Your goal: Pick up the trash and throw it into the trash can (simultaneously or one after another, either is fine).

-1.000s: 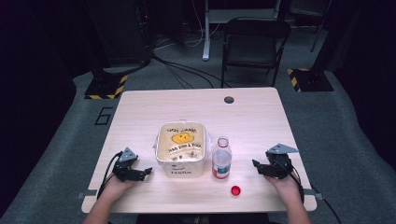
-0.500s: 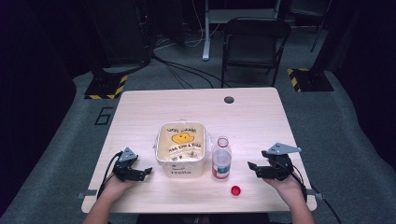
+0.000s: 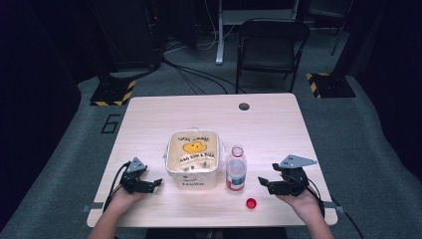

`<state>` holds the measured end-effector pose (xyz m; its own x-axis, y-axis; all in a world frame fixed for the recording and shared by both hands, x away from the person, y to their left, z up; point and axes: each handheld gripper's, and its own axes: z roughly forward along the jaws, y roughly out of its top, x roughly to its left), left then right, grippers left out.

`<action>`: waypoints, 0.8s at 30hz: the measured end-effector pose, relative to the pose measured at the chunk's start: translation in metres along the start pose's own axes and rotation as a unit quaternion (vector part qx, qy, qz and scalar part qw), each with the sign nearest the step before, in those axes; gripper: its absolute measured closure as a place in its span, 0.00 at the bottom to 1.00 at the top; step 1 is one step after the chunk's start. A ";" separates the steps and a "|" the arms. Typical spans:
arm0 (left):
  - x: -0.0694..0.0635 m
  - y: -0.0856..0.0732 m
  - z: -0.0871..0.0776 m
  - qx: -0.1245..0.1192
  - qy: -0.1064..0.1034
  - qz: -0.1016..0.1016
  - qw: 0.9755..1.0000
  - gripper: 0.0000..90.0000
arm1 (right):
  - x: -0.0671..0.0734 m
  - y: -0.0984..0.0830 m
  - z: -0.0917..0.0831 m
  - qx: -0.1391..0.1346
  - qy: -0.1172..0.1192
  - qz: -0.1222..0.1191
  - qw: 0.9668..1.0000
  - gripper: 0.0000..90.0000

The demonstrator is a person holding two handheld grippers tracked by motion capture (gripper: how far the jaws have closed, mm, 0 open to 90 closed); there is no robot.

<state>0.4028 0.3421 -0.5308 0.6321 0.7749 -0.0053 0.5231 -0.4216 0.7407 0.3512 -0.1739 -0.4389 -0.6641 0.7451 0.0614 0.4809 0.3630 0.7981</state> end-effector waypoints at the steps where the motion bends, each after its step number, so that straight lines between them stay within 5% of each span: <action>1: 0.000 0.000 0.000 0.000 0.000 0.001 1.000 0.11 | 0.002 0.001 -0.001 -0.001 0.004 -0.002 1.000 0.27; 24: 0.005 -0.001 -0.002 0.006 -0.022 0.017 1.000 0.11 | 0.037 0.026 0.011 -0.005 0.038 -0.015 0.999 0.17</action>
<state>0.4045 0.3470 -0.5299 0.6740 0.7386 -0.0096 0.5075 -0.4536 0.7326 0.3458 -0.1311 -0.4223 -0.7207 0.6883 0.0824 0.4541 0.3788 0.8064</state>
